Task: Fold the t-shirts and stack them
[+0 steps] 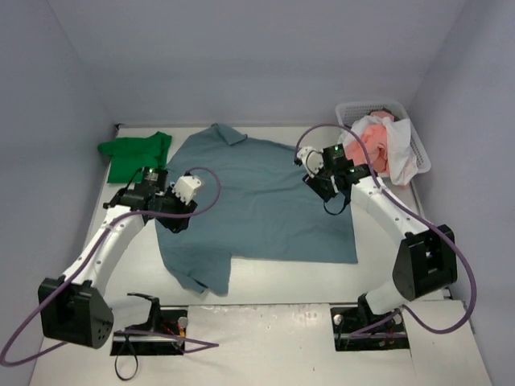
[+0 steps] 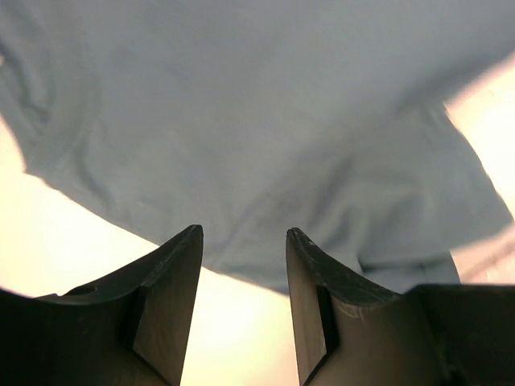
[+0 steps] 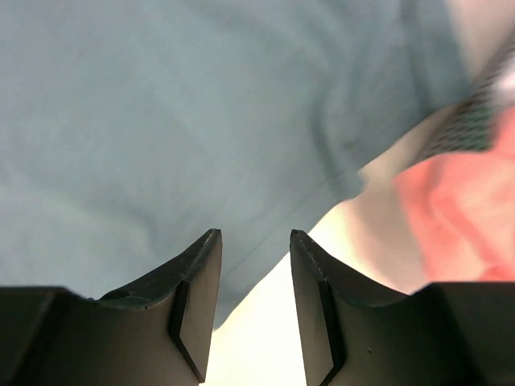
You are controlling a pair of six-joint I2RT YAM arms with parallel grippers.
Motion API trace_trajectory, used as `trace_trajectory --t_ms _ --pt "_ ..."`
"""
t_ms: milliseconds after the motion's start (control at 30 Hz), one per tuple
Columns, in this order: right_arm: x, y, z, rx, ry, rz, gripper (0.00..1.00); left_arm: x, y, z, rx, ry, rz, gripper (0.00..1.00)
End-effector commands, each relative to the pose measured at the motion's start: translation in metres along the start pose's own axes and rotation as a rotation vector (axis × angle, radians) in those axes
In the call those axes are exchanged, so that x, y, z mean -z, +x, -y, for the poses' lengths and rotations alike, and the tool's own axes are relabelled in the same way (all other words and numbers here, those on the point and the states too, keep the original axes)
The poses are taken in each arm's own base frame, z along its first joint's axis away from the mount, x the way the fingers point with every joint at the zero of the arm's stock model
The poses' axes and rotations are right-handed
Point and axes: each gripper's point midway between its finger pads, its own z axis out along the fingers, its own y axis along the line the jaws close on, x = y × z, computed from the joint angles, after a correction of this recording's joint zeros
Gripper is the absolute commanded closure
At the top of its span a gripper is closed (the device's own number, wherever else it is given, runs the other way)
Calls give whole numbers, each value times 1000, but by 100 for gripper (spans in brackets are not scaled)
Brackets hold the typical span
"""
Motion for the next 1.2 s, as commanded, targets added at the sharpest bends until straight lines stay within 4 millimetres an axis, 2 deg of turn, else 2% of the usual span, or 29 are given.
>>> trace_trajectory --t_ms 0,133,367,500,633,700,800,867,967,1167 --pt "6 29 -21 61 -52 -74 63 23 16 38 -163 171 -4 59" --pt "1 46 -42 113 -135 -80 63 33 33 49 -276 203 -6 59" --pt "2 70 -69 219 -234 -64 60 28 60 66 -389 260 10 59" --pt "-2 109 -88 280 -286 -135 59 17 82 74 -439 291 -23 59" --pt "1 132 -96 312 -300 -169 59 4 94 75 -455 298 -66 59" --pt "6 134 -96 318 -284 -158 59 -3 94 71 -472 262 -78 59" --pt "9 147 -97 339 -272 -177 58 -14 96 70 -506 234 -106 59" --pt "11 156 -97 347 -268 -191 56 -19 100 72 -524 239 -128 59" --pt "15 160 -96 350 -256 -182 49 -25 100 75 -559 242 -149 59" --pt "14 174 -95 349 -262 -208 46 -36 107 81 -609 245 -198 59"
